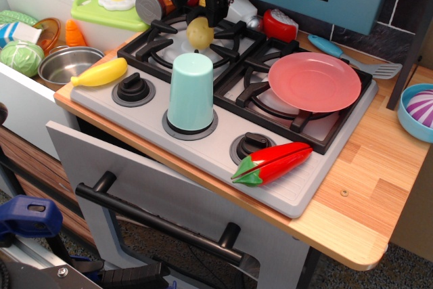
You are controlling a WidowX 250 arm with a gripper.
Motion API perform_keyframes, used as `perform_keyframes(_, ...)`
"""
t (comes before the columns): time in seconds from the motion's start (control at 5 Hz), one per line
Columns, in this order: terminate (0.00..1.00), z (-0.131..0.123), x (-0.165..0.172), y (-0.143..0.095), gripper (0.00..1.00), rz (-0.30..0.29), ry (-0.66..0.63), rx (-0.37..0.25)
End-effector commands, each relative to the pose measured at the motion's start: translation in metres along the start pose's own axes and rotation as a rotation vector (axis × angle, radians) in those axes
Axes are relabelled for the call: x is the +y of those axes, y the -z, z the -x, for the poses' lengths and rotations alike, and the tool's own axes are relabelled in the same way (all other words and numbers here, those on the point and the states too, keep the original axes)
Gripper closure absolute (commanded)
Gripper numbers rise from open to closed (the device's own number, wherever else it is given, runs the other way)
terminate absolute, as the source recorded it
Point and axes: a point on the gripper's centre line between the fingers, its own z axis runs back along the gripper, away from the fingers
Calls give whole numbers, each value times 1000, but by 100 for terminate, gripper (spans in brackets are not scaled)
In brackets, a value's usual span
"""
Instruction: Put potato on plate
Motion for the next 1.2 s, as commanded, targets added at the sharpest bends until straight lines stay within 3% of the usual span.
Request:
perform_keyframes(0.0,0,-23,6,-7,0,6,-1,-62)
perform_keyframes(1.0,0,21,10,9,0,10,-50,-78)
